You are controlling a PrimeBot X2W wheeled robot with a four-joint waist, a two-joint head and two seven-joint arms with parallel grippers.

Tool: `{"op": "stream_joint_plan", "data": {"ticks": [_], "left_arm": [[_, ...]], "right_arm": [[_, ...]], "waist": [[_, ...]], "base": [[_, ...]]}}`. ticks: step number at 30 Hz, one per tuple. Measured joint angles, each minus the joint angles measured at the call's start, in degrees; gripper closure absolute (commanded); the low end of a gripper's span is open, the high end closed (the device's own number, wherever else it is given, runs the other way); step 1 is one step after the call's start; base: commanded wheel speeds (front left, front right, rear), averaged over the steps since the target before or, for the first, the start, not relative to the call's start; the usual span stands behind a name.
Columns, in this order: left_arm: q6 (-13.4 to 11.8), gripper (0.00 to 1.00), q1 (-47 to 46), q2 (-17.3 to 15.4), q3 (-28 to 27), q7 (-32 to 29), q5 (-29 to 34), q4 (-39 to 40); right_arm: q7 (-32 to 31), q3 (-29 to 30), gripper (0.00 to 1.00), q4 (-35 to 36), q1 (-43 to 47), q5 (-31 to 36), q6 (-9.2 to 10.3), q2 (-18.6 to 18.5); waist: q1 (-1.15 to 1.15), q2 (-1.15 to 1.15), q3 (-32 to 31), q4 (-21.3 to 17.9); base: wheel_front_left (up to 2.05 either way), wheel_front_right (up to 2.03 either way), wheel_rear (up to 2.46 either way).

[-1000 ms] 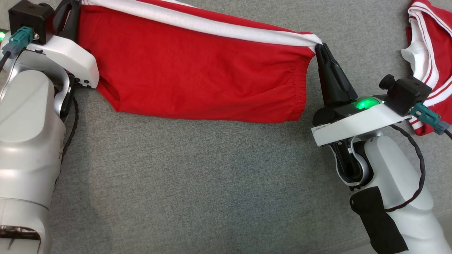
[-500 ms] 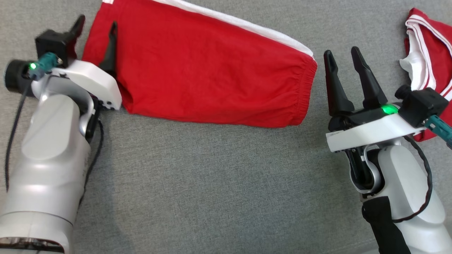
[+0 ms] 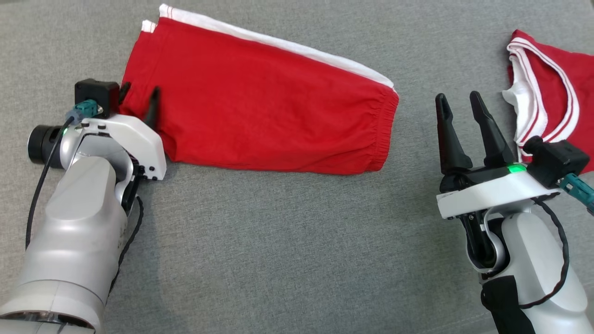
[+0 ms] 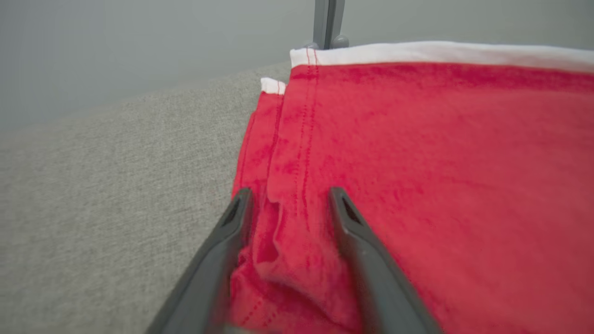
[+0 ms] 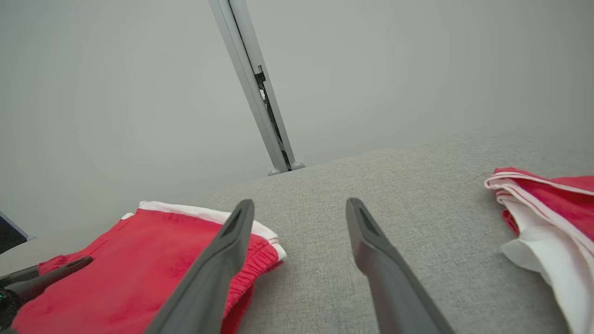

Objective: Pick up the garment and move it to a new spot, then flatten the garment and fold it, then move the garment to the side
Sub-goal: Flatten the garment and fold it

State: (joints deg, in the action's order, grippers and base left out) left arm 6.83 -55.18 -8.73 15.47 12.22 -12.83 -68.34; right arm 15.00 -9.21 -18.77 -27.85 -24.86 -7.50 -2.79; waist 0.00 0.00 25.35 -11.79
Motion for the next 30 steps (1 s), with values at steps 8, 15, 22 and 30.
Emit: {"op": "stream_joint_plan", "data": {"ticks": [8,15,22,30], "left_arm": [[-1.5,1.00,2.2,0.1,-0.6,1.6,-1.5,-2.7],[-2.6,1.00,8.5,0.9,-2.7,2.8,-4.0,-1.7],[-4.6,1.00,18.6,2.5,-5.4,2.9,-5.7,6.0],[-6.8,1.00,28.8,4.2,-8.2,2.9,-6.3,13.6]], "right_arm": [[0.0,1.6,0.00,-1.0,1.8,-0.2,0.00,0.0],[0.0,2.7,0.00,-2.5,4.3,-0.1,0.00,0.0],[0.0,3.6,0.00,-4.0,7.4,0.6,0.00,0.0],[0.0,4.1,0.00,-5.1,9.4,1.1,0.00,0.0]], "waist": [[0.00,0.00,-2.7,0.0],[0.00,0.00,-6.7,1.1],[0.00,0.00,-11.5,3.2],[0.00,0.00,-15.4,5.3]], "base": [[0.00,0.00,0.00],[0.00,0.00,0.00],[0.00,0.00,0.00],[0.00,0.00,0.00]]}}
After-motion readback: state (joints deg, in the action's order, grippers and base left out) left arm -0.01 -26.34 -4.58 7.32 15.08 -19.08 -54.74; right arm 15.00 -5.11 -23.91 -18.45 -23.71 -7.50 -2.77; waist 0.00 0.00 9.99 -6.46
